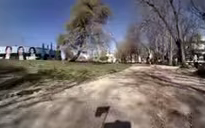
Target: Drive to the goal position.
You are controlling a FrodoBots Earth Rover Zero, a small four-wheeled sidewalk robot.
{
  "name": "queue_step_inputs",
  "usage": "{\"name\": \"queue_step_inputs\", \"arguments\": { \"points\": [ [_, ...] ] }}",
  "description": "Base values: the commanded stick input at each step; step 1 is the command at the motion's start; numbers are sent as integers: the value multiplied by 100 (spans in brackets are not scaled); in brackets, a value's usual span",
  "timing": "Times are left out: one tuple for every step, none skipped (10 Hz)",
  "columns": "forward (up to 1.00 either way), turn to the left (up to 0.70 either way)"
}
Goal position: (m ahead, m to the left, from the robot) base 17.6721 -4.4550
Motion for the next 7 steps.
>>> {"name": "queue_step_inputs", "arguments": {
  "points": [
    [100,0],
    [100,-3],
    [100,-8],
    [100,-18],
    [100,-33],
    [100,-32],
    [100,-33]
  ]
}}
